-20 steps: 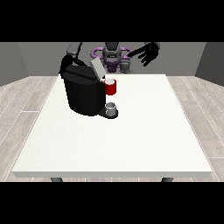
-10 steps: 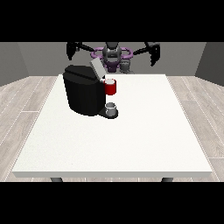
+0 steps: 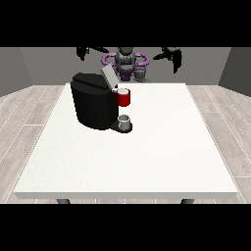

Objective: Insert the coffee pod into the coffee machine and close the lid

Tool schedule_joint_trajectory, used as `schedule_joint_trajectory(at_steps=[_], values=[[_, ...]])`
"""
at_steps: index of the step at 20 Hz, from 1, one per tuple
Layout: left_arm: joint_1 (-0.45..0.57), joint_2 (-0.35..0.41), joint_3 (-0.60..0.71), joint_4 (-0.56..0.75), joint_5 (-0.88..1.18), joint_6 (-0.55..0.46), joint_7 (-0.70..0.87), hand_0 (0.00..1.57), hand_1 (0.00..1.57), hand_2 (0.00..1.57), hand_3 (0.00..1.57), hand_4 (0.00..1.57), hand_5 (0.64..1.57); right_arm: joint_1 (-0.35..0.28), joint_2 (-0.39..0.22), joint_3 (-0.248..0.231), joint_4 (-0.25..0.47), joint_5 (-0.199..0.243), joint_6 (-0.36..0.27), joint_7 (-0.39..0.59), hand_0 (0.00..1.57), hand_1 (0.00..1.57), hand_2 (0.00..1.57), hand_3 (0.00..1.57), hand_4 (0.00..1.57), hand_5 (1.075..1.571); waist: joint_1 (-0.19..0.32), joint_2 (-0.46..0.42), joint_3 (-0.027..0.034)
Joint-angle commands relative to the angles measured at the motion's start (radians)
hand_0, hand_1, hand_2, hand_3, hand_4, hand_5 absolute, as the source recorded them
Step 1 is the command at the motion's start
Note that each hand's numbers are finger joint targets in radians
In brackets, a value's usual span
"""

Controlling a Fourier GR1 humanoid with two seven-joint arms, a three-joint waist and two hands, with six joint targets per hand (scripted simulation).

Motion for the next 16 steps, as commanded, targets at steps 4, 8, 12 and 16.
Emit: schedule_joint_trajectory(at_steps=[4, 8, 12, 16], values=[[0.073, -0.008, -0.151, -0.149, 0.133, 0.025, 0.077, 0.00, 0.00, 0.00, 0.00, 0.39, 1.571, -0.134, -0.030, -0.076, 0.101, -0.072, 0.025, 0.068, 0.00, 0.00, 0.00, 0.00, 0.00, 1.571, 0.055, 0.040, 0.0004], [0.041, -0.008, -0.090, -0.238, 0.101, 0.010, 0.078, 0.00, 0.00, 0.00, 0.00, 0.36, 1.571, -0.172, -0.014, -0.123, 0.126, -0.135, 0.024, 0.041, 0.00, 0.00, 0.00, 0.00, 0.09, 1.571, 0.068, 0.142, 0.0006], [0.142, 0.004, -0.145, -0.353, 0.123, -0.014, 0.077, 0.00, 0.00, 0.00, 0.00, 0.34, 1.571, -0.200, -0.082, -0.170, 0.203, -0.158, 0.054, 0.045, 0.00, 0.00, 0.00, 0.00, 0.17, 1.571, 0.093, 0.167, 0.0005], [0.191, 0.002, -0.183, -0.450, 0.131, 0.027, 0.103, 0.00, 0.00, 0.00, 0.00, 0.30, 1.571, -0.213, -0.039, -0.118, 0.229, -0.129, 0.042, 0.005, 0.00, 0.00, 0.00, 0.00, 0.00, 1.571, 0.074, 0.208, 0.0004]])
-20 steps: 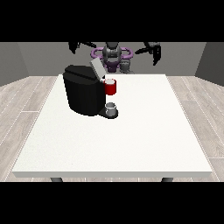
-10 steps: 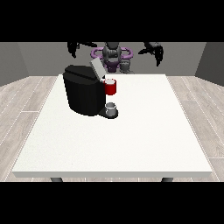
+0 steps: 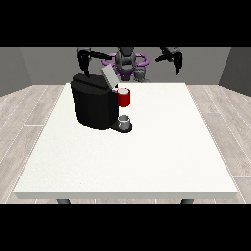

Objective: Insert the coffee pod into the coffee machine and close the lid

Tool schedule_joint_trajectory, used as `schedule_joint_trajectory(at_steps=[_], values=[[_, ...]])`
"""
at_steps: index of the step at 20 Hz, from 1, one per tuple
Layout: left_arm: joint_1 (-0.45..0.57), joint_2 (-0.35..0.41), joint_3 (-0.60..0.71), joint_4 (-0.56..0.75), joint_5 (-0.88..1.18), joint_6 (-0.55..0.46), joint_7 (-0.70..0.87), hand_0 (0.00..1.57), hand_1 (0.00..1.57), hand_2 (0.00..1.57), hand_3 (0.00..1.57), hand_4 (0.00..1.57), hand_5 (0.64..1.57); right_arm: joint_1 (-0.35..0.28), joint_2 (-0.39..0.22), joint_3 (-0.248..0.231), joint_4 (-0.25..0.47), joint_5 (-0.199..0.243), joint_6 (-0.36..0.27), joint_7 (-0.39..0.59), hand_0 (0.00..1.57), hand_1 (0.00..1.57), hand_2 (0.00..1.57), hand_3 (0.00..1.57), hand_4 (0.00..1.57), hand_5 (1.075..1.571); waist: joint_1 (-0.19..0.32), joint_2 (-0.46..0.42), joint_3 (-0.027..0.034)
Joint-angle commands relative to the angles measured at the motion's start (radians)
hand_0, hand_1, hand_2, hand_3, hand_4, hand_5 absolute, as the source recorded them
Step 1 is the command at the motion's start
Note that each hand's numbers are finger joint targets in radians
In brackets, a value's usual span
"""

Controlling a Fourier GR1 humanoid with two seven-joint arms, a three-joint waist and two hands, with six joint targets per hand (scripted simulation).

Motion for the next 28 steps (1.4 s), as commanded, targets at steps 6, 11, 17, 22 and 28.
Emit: schedule_joint_trajectory(at_steps=[6, 11, 17, 22, 28], values=[[0.051, 0.072, 0.022, -0.155, 0.061, -0.008, 0.023, 0.00, 0.00, 0.00, 0.00, 0.36, 1.571, -0.107, 0.012, 0.068, 0.021, 0.009, 0.040, 0.021, 0.00, 0.00, 0.00, 0.00, 0.00, 1.571, -0.068, 0.080, -0.0002], [0.143, 0.030, -0.023, -0.233, 0.067, 0.021, 0.027, 0.00, 0.00, 0.00, 0.00, 0.38, 1.571, -0.123, 0.034, 0.086, 0.066, 0.032, 0.023, -0.030, 0.00, 0.00, 0.00, 0.00, 0.00, 1.571, -0.050, 0.106, -0.0002], [0.145, 0.072, -0.008, -0.273, 0.057, 0.046, 0.017, 0.00, 0.00, 0.00, 0.00, 0.33, 1.571, -0.201, -0.006, 0.067, 0.100, 0.026, 0.047, -0.024, 0.00, 0.00, 0.00, 0.00, 0.17, 1.571, -0.045, 0.156, -0.0002], [0.087, 0.052, -0.026, -0.288, 0.048, 0.088, 0.088, 0.00, 0.00, 0.00, 0.00, 0.36, 1.571, -0.293, -0.002, 0.100, 0.122, 0.064, 0.036, -0.019, 0.00, 0.00, 0.00, 0.00, 0.20, 1.571, -0.049, 0.190, -0.0002], [0.076, 0.076, -0.037, -0.277, 0.058, 0.047, 0.067, 0.00, 0.00, 0.00, 0.00, 0.37, 1.571, -0.384, 0.024, 0.136, 0.115, 0.112, -0.008, -0.013, 0.00, 0.00, 0.00, 0.00, 0.10, 1.571, -0.004, 0.221, -0.0004]])
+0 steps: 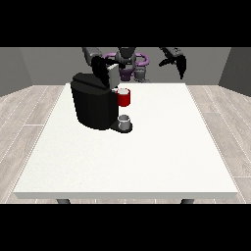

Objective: Insert the coffee pod into the coffee machine and close the lid

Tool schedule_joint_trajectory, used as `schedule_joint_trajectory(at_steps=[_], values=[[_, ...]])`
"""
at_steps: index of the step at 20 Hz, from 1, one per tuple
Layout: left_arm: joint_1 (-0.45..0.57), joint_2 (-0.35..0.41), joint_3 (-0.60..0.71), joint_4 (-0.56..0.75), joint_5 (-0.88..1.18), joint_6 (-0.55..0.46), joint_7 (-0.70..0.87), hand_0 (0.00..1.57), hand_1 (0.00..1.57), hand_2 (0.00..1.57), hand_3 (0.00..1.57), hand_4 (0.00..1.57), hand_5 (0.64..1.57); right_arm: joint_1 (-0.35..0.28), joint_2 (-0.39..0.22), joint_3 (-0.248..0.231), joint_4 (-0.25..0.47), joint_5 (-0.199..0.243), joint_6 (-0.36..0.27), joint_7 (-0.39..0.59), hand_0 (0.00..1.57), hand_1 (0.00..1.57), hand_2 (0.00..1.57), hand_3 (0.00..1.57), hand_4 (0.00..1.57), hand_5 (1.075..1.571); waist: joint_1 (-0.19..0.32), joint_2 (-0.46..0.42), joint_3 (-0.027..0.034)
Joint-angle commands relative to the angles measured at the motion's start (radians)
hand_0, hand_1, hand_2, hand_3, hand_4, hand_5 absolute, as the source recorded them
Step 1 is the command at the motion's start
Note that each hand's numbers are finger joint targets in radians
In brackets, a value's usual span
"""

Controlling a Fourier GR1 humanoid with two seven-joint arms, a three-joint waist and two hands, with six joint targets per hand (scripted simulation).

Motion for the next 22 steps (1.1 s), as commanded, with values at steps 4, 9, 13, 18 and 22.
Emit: schedule_joint_trajectory(at_steps=[4, 9, 13, 18, 22], values=[[0.001, -0.006, -0.022, -0.004, -0.014, 0.007, 0.013, 0.00, 0.00, 0.00, 0.00, 0.39, 1.571, -0.082, 0.027, 0.053, -0.011, 0.037, 0.003, 0.026, 0.00, 0.00, 0.00, 0.00, 0.00, 1.571, 0.043, -0.017, -0.0050], [-0.035, -0.009, -0.034, 0.007, -0.008, -0.008, -0.001, 0.00, 0.00, 0.00, 0.00, 0.38, 1.571, -0.122, 0.033, 0.090, -0.049, 0.094, -0.046, 0.028, 0.00, 0.00, 0.00, 0.00, 0.00, 1.571, 0.090, 0.034, -0.0058], [-0.057, -0.017, -0.066, 0.002, -0.021, -0.020, -0.005, 0.00, 0.00, 0.00, 0.00, 0.33, 1.571, -0.202, -0.010, 0.071, -0.069, 0.093, -0.045, 0.098, 0.00, 0.00, 0.00, 0.00, 0.20, 1.571, 0.145, 0.053, -0.0057], [-0.096, -0.005, -0.055, 0.002, -0.009, -0.027, -0.012, 0.00, 0.00, 0.00, 0.00, 0.41, 1.571, -0.209, -0.033, 0.075, -0.107, 0.121, -0.059, 0.126, 0.00, 0.00, 0.00, 0.00, 0.24, 1.571, 0.190, 0.088, -0.0050], [-0.131, -0.025, -0.077, -0.020, 0.006, -0.044, 0.014, 0.00, 0.00, 0.00, 0.00, 0.38, 1.571, -0.215, -0.065, 0.059, -0.141, 0.117, -0.046, 0.184, 0.00, 0.00, 0.00, 0.00, 0.10, 1.571, 0.250, 0.103, -0.0036]])
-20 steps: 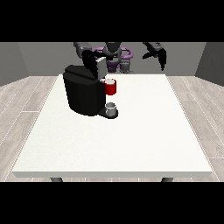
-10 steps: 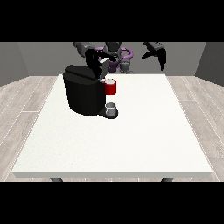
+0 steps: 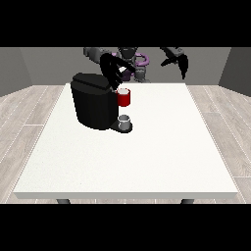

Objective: Insert the coffee pod into the coffee machine and close the lid

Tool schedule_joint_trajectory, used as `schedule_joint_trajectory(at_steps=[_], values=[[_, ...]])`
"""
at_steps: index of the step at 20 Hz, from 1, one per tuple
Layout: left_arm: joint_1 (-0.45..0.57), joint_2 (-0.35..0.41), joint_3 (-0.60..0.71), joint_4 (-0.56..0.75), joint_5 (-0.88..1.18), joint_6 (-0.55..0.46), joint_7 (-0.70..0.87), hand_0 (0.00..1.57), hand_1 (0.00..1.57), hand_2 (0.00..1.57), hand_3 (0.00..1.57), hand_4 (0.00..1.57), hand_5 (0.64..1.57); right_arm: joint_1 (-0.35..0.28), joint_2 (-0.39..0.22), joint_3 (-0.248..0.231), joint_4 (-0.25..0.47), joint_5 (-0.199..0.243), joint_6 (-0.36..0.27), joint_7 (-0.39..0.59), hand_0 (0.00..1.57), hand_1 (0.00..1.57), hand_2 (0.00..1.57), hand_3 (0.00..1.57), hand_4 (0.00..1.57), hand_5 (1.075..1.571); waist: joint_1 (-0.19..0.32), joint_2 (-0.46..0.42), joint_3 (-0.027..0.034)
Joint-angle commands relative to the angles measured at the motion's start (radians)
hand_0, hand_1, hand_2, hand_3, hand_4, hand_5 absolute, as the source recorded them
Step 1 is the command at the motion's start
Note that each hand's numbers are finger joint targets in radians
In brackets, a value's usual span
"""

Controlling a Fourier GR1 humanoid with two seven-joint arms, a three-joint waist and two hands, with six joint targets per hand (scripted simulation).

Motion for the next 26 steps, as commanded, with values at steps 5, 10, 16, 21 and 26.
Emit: schedule_joint_trajectory(at_steps=[5, 10, 16, 21, 26], values=[[-0.068, -0.005, -0.027, 0.002, 0.009, -0.033, -0.007, 0.00, 0.00, 0.00, 0.00, 0.43, 1.571, -0.135, 0.038, 0.055, -0.121, 0.011, 0.016, -0.032, 0.00, 0.00, 0.00, 0.00, 0.00, 1.571, 0.166, 0.048, -0.0314], [-0.087, -0.016, -0.053, 0.001, 0.000, -0.044, -0.038, 0.00, 0.00, 0.00, 0.00, 0.40, 1.571, -0.142, -0.023, 0.038, -0.181, 0.030, 0.034, 0.032, 0.00, 0.00, 0.00, 0.00, 0.00, 1.571, 0.239, 0.103, -0.0314], [-0.162, -0.037, -0.071, 0.001, -0.004, -0.038, -0.006, 0.00, 0.00, 0.00, 0.00, 0.25, 1.571, -0.155, -0.053, -0.014, -0.228, 0.027, 0.034, 0.053, 0.00, 0.00, 0.00, 0.00, 0.00, 1.571, 0.288, 0.159, -0.0285], [-0.180, -0.028, -0.081, -0.028, 0.014, -0.072, -0.006, 0.00, 0.00, 0.00, 0.00, 0.31, 1.571, -0.216, -0.031, -0.034, -0.158, 0.012, 0.017, -0.042, 0.00, 0.00, 0.00, 0.00, 0.00, 1.571, 0.315, 0.217, -0.0318], [-0.183, 0.011, -0.042, -0.032, 0.051, -0.105, 0.015, 0.00, 0.00, 0.00, 0.00, 0.32, 1.571, -0.238, 0.017, -0.017, -0.096, 0.019, 0.000, -0.131, 0.00, 0.00, 0.00, 0.00, 0.00, 1.571, 0.281, 0.208, -0.0322]])
